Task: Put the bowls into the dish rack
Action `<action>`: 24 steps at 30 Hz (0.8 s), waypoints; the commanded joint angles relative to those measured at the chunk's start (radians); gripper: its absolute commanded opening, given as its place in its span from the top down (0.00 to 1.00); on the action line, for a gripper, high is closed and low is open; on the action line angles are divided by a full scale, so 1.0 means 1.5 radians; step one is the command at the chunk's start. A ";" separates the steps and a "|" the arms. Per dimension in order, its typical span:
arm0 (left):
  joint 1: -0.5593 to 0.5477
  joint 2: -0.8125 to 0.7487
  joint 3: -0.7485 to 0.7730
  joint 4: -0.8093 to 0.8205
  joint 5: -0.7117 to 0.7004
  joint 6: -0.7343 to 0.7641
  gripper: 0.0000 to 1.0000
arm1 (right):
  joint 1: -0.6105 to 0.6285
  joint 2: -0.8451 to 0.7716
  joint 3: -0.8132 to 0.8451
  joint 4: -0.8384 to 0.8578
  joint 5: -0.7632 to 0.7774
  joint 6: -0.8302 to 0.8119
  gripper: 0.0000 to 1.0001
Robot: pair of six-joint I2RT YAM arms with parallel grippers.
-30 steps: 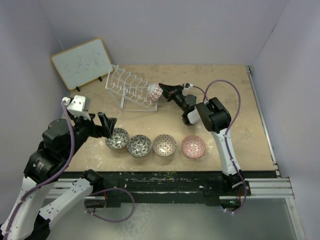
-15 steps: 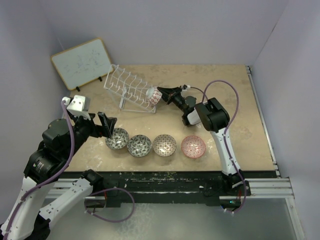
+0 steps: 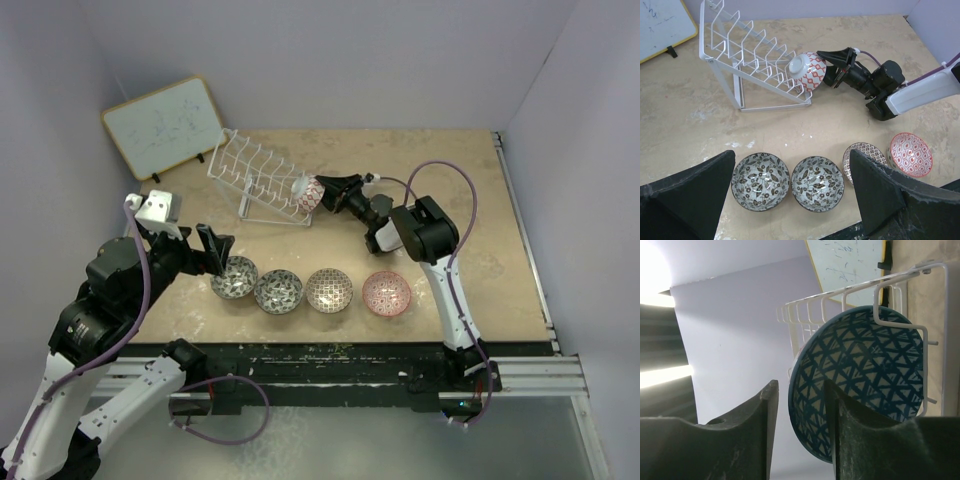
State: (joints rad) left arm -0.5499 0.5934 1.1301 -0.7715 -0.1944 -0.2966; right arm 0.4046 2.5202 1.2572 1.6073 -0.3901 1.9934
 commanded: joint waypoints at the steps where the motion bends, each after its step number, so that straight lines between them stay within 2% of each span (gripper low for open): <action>1: 0.003 0.000 -0.002 0.028 -0.001 -0.009 0.01 | -0.008 -0.012 -0.007 0.218 -0.011 0.012 0.54; 11: 0.003 -0.001 0.002 0.036 0.002 -0.009 0.01 | -0.023 -0.067 -0.101 0.192 -0.006 -0.010 0.45; 16: 0.003 -0.001 0.000 0.037 0.006 -0.012 0.01 | -0.028 -0.073 -0.105 0.202 -0.023 -0.017 0.39; 24: 0.003 -0.009 0.005 0.034 0.003 -0.012 0.01 | -0.042 -0.144 -0.148 0.145 -0.026 -0.071 0.36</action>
State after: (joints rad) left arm -0.5499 0.5911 1.1301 -0.7647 -0.1932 -0.3038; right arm 0.3630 2.4268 1.0664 1.6077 -0.4145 1.9560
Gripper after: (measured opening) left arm 0.990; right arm 0.631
